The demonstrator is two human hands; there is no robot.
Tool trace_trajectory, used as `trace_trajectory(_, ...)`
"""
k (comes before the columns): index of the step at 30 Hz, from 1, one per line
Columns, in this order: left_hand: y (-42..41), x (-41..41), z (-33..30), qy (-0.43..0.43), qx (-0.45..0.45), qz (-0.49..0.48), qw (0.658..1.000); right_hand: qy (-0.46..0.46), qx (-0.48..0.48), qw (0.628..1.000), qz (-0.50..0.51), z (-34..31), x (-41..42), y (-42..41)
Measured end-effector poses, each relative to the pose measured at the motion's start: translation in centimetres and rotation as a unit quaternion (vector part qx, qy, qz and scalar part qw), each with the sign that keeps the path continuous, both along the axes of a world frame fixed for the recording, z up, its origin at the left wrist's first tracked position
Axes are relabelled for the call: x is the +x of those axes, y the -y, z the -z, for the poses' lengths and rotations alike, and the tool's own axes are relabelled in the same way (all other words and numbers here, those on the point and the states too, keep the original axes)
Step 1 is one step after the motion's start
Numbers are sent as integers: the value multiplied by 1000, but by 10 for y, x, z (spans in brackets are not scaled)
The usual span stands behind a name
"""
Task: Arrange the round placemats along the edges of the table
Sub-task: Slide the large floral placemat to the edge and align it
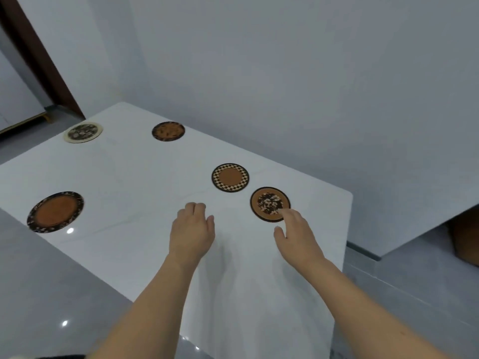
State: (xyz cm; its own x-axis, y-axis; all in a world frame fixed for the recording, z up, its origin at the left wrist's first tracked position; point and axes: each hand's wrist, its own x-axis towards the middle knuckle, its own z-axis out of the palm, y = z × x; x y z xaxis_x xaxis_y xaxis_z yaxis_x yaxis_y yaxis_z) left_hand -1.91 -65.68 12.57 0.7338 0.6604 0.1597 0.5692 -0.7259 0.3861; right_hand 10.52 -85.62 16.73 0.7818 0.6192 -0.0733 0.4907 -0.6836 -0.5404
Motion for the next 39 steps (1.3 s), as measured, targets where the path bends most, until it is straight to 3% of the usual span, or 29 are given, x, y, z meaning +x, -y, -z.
trace_trajectory(5, 51, 54, -11, -30, -27, 40, 998, -33, -6, 998, 60, 3, 23, 59)
trace_trajectory(16, 187, 114, -12, -59, -88, -49, 993, -73, -1, 997, -3, 8, 103, 179)
trace_trajectory(20, 239, 136, -13, -76, -92, -32, 992, -86, -10, 996, -9, 2, 133, 216)
trace_trajectory(33, 286, 243, -1, -65, -127, -89, 986, -100, -28, 994, -35, 11, 258, 263)
trace_trajectory(39, 308, 279, -11, -77, -152, -125, 977, -140, -40, 983, -110, 15, 307, 238)
